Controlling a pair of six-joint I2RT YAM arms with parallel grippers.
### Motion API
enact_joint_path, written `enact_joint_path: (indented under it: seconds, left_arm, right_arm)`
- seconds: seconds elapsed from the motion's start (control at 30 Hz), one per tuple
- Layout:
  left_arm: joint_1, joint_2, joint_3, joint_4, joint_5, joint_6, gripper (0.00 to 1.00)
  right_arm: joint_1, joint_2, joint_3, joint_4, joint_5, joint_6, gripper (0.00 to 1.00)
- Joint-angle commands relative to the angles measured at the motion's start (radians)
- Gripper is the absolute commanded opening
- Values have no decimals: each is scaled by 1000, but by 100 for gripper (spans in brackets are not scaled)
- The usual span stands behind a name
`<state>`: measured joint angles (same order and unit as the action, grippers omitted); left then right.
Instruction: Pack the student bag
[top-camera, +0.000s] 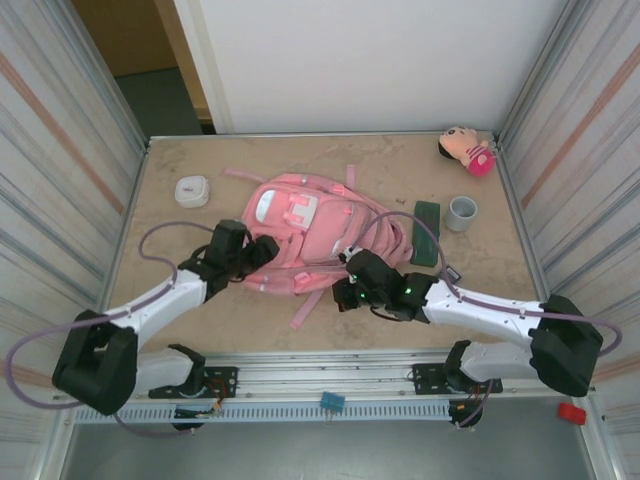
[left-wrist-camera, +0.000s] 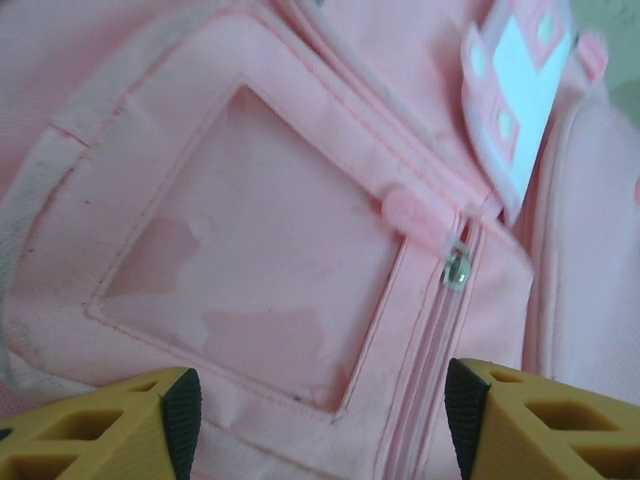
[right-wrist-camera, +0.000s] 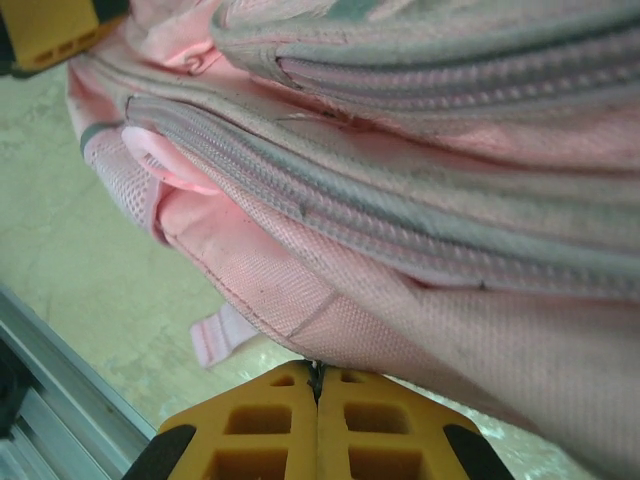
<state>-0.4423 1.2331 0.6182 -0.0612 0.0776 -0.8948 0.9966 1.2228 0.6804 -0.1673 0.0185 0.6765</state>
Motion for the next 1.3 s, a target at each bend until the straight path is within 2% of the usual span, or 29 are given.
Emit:
enact_joint_path:
  seconds: [0.0, 0.13, 0.33, 0.5, 0.87, 0.97, 1.1, 1.27]
  left_arm:
    - [21, 5, 85, 3, 55, 73, 67]
    - [-8, -106, 62, -104, 104, -29, 67]
    - [-218, -328, -118, -146, 23, -356, 65]
    - [-347, -391, -256, -6, -77, -564, 60]
    - [-354, -194, -316, 405, -69, -625, 55]
    - [-354, -169, -317, 448, -74, -626, 55]
    - [-354, -172, -329, 465, -110, -634, 47]
    - [-354, -220, -334, 470, -116, -619, 51]
  right_arm:
    - [11, 38, 75, 94, -5, 56, 0]
    - [10, 94, 127, 96, -38, 57, 0]
    - [11, 144, 180, 73, -88, 56, 0]
    - [14, 152, 189, 60, -112, 67, 0]
    - [30, 149, 206, 17, -149, 64, 0]
    - [33, 150, 206, 13, -156, 66, 0]
    - [33, 149, 206, 2, -161, 65, 0]
    - [33, 144, 203, -9, -157, 65, 0]
